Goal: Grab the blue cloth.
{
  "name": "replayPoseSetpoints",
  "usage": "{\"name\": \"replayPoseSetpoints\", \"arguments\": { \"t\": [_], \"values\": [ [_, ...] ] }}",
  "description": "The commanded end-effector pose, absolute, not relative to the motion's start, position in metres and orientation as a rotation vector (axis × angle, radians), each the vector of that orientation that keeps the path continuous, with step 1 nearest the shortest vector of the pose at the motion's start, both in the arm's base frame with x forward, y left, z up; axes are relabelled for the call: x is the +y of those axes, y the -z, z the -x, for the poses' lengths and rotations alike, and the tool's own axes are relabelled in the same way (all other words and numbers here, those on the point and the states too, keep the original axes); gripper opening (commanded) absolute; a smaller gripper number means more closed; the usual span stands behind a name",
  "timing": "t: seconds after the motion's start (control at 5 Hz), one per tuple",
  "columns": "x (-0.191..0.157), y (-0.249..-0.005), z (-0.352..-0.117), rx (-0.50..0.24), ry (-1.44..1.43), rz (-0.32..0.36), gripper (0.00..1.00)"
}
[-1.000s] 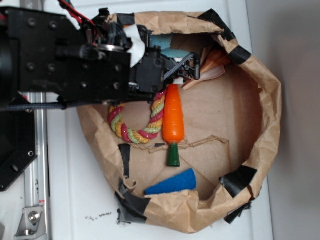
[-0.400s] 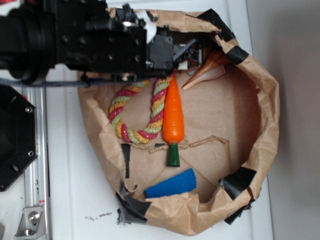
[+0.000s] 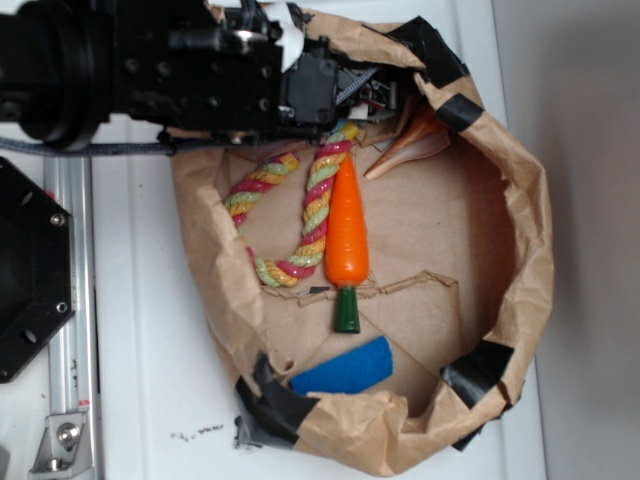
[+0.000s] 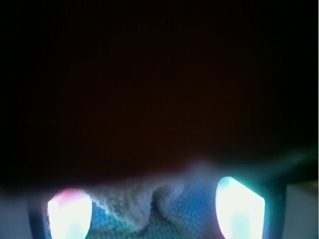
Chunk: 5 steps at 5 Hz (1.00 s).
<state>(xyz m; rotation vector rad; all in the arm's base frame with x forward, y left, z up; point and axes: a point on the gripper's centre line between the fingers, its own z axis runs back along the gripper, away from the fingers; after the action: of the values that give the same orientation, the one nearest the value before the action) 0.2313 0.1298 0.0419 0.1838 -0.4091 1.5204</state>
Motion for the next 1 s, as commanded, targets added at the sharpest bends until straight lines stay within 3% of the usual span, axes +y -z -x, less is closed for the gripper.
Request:
{"name": "replayPoseSetpoints", "arguments": {
  "t": [0.0,0.4,0.8],
  "values": [
    [0.15,-0.04,-0.211,-0.461,-1.595,-0.202,1.0],
    [0.139,-0.025,-0.22,-0.416,-1.6,-0.214,1.0],
    [0.133,-0.029,-0.219,-0.432,-1.603,-0.197,1.0]
  ]
}}
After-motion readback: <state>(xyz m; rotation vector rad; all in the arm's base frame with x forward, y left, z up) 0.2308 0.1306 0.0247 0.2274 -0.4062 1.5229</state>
